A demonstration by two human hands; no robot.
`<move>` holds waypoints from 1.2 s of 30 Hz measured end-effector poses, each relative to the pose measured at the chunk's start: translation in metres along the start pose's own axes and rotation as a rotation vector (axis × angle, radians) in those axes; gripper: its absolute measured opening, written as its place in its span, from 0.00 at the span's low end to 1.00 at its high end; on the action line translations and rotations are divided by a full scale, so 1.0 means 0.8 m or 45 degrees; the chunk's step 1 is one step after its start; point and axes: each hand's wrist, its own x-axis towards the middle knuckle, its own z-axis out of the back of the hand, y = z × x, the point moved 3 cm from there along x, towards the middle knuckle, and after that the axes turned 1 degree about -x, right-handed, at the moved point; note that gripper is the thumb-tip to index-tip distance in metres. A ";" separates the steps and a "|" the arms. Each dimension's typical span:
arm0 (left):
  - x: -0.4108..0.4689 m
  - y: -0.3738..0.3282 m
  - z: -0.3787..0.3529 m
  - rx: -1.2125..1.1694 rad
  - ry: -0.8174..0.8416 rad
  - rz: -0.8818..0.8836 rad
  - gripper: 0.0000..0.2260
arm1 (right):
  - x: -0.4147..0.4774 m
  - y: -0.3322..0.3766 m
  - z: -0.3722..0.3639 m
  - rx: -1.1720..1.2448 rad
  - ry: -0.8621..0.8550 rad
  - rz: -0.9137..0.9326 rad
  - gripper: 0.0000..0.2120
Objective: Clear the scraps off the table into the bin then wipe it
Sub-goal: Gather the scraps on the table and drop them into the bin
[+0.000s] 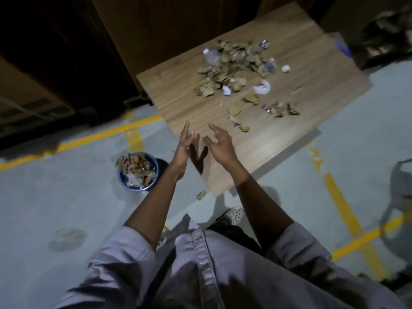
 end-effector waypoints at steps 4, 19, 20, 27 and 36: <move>0.034 0.012 -0.071 0.051 -0.092 0.018 0.23 | 0.018 -0.056 0.109 0.003 -0.116 -0.067 0.28; 0.139 0.090 -0.231 1.116 -0.320 0.032 0.47 | 0.095 -0.168 0.223 -0.327 -0.131 -0.022 0.37; 0.147 0.093 -0.234 1.121 -0.330 0.034 0.48 | 0.104 -0.172 0.229 -0.361 -0.121 -0.018 0.38; 0.185 0.101 -0.244 1.164 -0.374 0.160 0.51 | 0.162 -0.200 0.282 -0.641 -0.046 0.087 0.45; 0.235 0.105 -0.285 1.366 -0.389 0.126 0.42 | 0.211 -0.236 0.289 -0.817 0.152 -0.003 0.42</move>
